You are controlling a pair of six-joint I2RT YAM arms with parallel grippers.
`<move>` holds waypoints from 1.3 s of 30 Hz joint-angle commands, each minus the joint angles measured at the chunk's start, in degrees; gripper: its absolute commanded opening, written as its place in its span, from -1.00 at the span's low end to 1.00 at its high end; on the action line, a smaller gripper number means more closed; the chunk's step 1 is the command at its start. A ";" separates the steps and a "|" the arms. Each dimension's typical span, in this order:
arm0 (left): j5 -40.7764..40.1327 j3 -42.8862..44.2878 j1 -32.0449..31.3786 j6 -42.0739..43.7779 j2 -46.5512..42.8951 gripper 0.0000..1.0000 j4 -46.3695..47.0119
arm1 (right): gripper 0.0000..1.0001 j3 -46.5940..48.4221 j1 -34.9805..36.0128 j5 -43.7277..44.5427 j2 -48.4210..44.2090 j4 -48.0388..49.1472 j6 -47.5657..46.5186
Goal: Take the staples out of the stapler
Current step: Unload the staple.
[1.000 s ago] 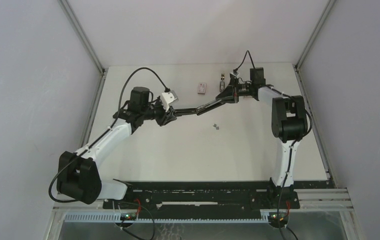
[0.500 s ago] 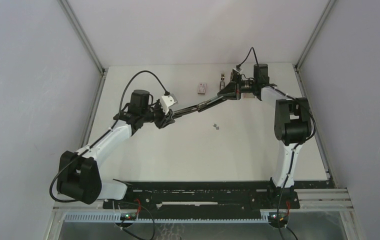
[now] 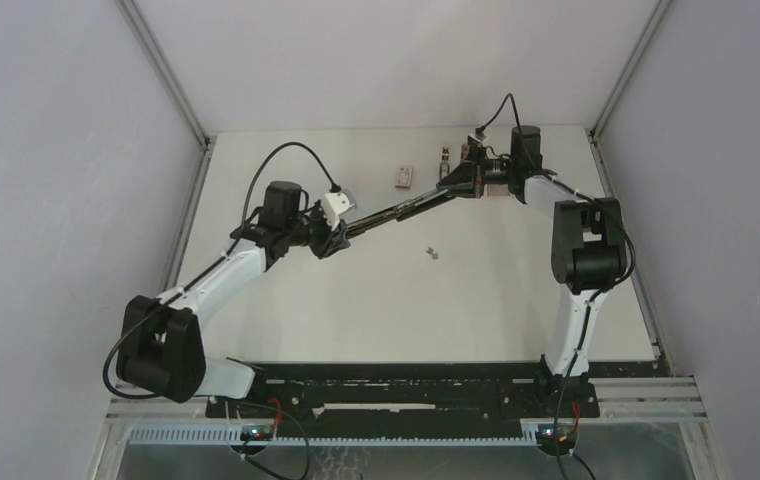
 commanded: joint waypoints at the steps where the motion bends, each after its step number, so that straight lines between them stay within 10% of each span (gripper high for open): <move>1: -3.07 -1.36 0.64 -2.85 1.67 -0.59 1.77 | -1.00 -0.01 0.53 -3.93 -4.26 5.33 5.43; 7: -3.13 -0.49 0.52 -3.53 3.04 -0.41 1.24 | -1.00 -0.22 1.60 -3.92 -3.93 6.69 6.46; 17: -0.40 -0.81 0.58 0.12 -0.89 0.43 -1.88 | -1.00 -0.22 1.77 -3.77 -4.23 5.99 5.39; 39: 16.38 23.84 0.59 -4.60 10.17 0.82 -25.89 | -1.00 8.22 4.66 -1.28 -2.39 -24.13 -24.18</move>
